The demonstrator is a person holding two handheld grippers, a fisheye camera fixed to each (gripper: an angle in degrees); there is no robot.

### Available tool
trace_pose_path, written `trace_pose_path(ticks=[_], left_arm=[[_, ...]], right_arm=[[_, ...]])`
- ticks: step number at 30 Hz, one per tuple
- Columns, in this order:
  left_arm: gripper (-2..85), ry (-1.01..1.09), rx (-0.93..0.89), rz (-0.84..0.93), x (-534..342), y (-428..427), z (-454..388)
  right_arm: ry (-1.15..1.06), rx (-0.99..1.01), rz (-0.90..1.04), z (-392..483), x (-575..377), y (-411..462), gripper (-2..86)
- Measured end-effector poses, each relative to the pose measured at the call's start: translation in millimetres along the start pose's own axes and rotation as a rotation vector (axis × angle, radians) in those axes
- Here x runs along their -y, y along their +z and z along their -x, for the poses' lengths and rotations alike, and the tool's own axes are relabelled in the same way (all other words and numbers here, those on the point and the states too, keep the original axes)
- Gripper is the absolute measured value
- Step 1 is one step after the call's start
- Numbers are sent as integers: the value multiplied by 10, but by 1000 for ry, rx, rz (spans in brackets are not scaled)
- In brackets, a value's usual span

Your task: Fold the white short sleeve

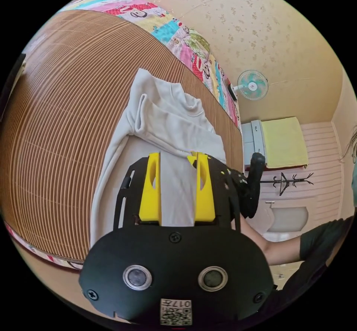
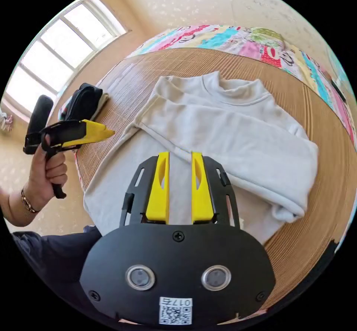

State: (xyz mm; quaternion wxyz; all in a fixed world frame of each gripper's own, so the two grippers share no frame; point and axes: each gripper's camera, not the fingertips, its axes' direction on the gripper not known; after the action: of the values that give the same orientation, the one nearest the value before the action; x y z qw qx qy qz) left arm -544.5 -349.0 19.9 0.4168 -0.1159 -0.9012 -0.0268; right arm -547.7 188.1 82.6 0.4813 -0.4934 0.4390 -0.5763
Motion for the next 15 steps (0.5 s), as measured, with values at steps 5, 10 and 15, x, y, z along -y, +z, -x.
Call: trace_pose_path(ticks=[5,10,15], left_arm=[[141,67,176,-59,416,-53,36],[159,128,399,-66,1074,225,29],[77,153,384,108,1595,707,110]], right_arm=[[300,-242,-183,-455,-554,-721,91],[502,-288,-168,-1041,-643,-844,116],[661,90,-195,-1657,-616,-658,67]])
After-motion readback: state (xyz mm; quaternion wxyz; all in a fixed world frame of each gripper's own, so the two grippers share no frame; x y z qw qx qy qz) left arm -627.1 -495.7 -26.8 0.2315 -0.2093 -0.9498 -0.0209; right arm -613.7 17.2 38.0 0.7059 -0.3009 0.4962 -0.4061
